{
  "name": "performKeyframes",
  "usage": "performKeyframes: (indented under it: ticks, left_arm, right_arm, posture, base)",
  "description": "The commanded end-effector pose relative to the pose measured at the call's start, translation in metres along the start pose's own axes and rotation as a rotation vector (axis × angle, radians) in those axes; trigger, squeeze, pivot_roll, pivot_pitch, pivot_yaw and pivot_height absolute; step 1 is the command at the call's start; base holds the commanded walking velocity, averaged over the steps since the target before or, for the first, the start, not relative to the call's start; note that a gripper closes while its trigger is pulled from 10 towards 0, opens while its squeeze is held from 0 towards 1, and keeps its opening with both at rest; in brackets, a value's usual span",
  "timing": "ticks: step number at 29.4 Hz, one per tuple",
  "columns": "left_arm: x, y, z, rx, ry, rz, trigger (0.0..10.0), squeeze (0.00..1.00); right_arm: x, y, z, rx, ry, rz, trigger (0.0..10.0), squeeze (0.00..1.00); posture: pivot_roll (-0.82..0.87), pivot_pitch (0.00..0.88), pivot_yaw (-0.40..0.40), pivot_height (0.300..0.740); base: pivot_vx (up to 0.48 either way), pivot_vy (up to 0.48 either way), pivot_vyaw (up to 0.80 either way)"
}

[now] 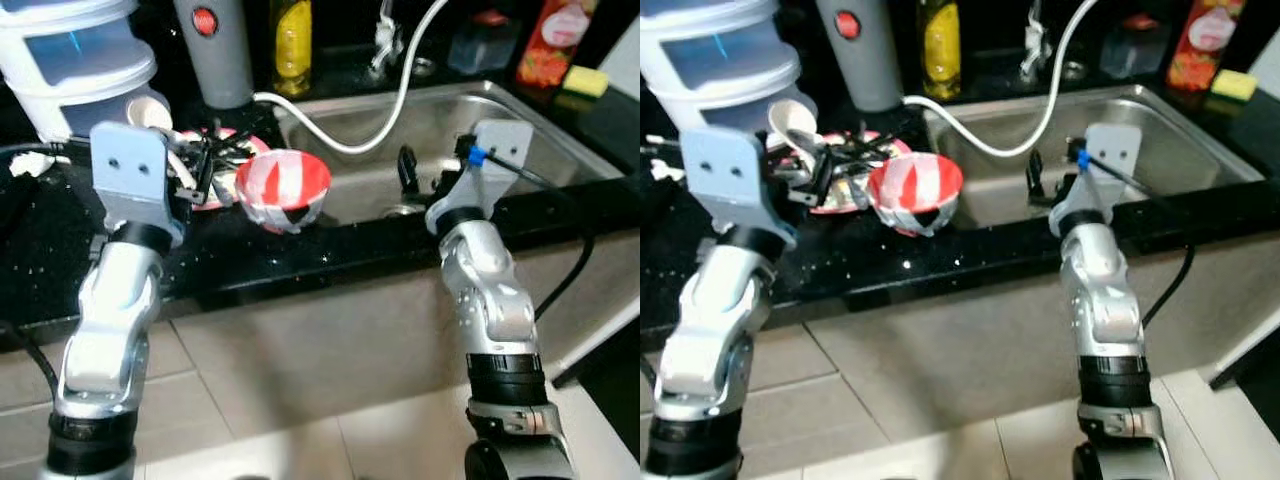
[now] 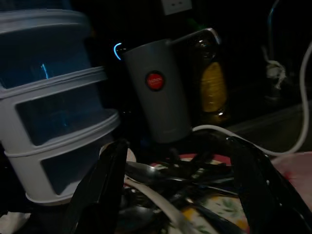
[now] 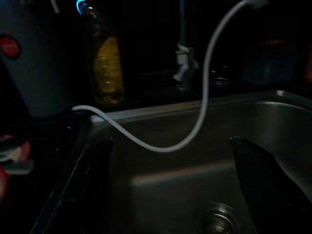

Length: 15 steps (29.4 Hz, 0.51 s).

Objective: Kitchen organization

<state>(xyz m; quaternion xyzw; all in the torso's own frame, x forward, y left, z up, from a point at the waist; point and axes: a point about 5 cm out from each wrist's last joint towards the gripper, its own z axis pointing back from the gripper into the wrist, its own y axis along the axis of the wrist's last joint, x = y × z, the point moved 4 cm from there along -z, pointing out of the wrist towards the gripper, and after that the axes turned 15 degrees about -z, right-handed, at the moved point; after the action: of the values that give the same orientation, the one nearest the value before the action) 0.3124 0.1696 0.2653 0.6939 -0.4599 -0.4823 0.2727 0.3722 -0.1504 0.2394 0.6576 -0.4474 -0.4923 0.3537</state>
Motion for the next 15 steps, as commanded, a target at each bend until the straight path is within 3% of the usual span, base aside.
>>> performKeyframes:
  ticks: [1, 5, 15]
  left_arm:
    - [-0.0012, -0.0061, 0.0016, -0.022, 0.007, -0.005, 10.0, 0.0]
    - [-0.0011, -0.0066, 0.0019, -0.023, 0.006, -0.006, 10.0, 0.0]
    - [0.0011, -0.0085, 0.003, -0.04, 0.005, 0.014, 10.0, 0.0]
  right_arm:
    - [-0.0028, -0.0024, -0.0002, -0.008, 0.007, -0.005, 10.0, 0.0]
    - [-0.0028, -0.0031, 0.0003, -0.01, 0.007, -0.005, 10.0, 0.0]
    - [-0.0018, -0.0051, 0.0012, -0.017, 0.006, -0.004, 10.0, 0.0]
  posture:
    - [0.09, 0.0, 0.025, 0.74]
    - [0.09, 0.0, 0.026, 0.74]
    - [0.09, 0.0, 0.025, 0.74]
  base:
    - [0.472, 0.0, 0.0]
    - [0.467, 0.0, 0.0]
    - [0.0, 0.0, 0.0]
